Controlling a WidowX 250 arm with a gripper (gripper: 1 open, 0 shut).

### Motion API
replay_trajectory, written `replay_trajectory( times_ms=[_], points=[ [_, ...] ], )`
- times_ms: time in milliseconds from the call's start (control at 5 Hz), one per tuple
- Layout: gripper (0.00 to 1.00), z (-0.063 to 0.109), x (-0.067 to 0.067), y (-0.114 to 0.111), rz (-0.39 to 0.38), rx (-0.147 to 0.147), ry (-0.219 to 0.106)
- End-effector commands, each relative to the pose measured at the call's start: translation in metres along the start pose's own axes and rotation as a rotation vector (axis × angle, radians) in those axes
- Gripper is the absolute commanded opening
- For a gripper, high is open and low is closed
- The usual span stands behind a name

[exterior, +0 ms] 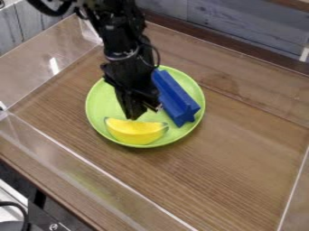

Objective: Remove the banana from inside the green plate and put it on the table

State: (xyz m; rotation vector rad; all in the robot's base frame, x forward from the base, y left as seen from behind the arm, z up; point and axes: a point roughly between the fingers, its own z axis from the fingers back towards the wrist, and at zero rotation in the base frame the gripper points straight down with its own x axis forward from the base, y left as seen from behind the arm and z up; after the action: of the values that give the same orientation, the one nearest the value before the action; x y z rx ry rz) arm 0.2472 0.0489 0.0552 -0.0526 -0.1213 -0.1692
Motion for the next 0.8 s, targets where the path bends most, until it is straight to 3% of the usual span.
replay_trajectory(
  times_ms=[0,200,400,600],
  points=[
    [0.00,0.019,0.010,0.016,-0.006,0.014,-0.035],
    [1.00,0.017,0.000,0.031,-0.011,0.013,-0.035],
    [1.00,0.015,-0.008,0.045,-0.016,0.010,-0.038],
    [1.00,0.011,-0.006,0.047,-0.076,-0.003,-0.036]
  ],
)
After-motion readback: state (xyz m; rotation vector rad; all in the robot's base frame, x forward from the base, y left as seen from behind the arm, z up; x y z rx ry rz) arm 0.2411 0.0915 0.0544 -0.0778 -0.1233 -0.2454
